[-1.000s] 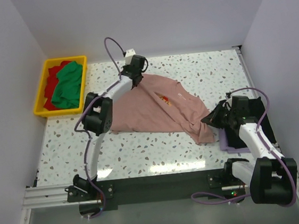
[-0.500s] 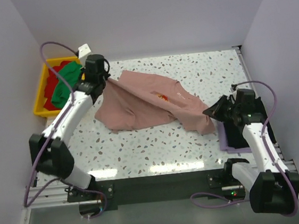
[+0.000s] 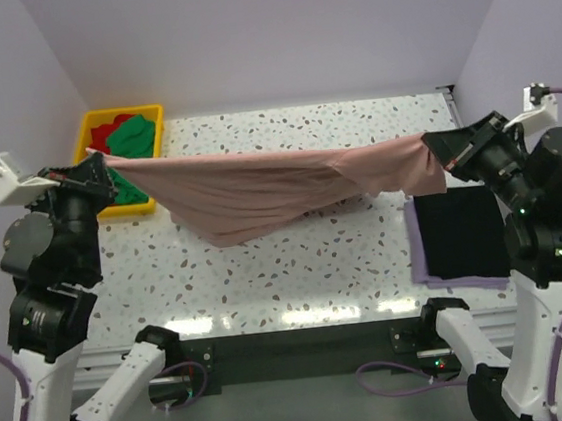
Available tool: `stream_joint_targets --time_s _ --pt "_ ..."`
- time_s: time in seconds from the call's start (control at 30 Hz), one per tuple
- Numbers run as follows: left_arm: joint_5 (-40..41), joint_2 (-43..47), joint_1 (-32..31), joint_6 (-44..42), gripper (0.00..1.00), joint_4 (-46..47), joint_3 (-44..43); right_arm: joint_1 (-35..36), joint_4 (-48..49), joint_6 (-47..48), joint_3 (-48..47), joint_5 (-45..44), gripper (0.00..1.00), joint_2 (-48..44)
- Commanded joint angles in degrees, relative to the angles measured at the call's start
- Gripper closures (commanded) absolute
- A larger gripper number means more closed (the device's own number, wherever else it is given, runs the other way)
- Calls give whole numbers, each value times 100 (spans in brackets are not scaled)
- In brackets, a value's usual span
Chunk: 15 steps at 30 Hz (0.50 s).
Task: Fold and stack the t-shirts
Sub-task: Flatten the tshirt out
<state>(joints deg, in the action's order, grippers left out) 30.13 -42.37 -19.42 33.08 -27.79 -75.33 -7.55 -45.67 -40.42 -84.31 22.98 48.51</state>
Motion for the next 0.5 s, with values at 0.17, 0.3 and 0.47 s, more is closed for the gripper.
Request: stream_joint_targets --time_s 0.17,0.3,0.47 --pt "19 -638 8 -627 100 -35 -1089 -27 -58 -333 -1808 -49 100 1096" --pt "107 -1395 8 -759 100 729 -1151 -36 1111 -729 -1755 470 100 2003" --pt "-138 -3035 166 -777 100 1906 -1641 -36 2737 -1265 -2202 751 100 3434"
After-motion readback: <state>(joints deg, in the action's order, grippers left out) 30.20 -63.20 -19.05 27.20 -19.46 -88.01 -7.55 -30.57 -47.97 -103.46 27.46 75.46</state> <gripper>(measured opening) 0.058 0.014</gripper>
